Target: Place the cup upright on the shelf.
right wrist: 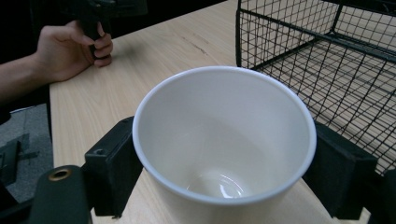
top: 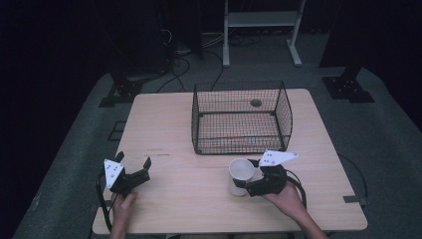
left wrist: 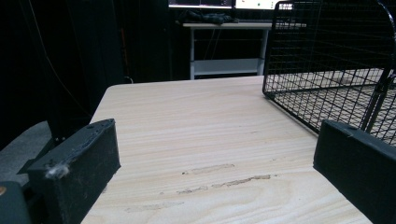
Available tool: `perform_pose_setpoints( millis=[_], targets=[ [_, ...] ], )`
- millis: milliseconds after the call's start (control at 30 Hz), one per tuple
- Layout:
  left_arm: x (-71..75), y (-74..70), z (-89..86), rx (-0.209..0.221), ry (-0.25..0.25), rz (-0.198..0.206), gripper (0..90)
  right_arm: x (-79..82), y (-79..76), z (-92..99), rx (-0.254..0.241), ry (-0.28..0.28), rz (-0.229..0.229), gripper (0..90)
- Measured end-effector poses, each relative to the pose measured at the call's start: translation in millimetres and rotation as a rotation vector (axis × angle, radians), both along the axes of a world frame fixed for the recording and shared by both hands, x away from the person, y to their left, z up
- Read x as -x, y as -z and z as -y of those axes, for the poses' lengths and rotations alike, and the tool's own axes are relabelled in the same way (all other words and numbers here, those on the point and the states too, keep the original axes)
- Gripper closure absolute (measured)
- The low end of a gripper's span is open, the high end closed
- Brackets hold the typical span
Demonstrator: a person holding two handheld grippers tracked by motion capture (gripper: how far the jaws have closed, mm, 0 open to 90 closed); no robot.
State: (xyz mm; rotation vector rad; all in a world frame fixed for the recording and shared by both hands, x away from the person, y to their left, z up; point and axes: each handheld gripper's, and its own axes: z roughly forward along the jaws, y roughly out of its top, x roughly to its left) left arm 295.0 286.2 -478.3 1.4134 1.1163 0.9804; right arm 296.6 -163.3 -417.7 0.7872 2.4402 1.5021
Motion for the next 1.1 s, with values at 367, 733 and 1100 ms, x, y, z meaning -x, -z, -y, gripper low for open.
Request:
perform_pose_setpoints(
  millis=[367,733,1100],
  targets=[
    [0.0,0.0,0.0,0.001,0.000,0.001,0.0,-9.8,-17.5,0.1,-0.013,-0.033,-0.017,18.9],
    [0.0,0.0,0.0,0.001,0.000,0.000,0.0,-19.3,-29.8,-1.0,-0.014,-0.049,-0.018,18.9],
    [0.1,0.0,-0.2,0.001,0.000,-0.002,0.0,-33.7,-45.5,-2.6,-0.019,-0.064,-0.015,18.9]
  ],
)
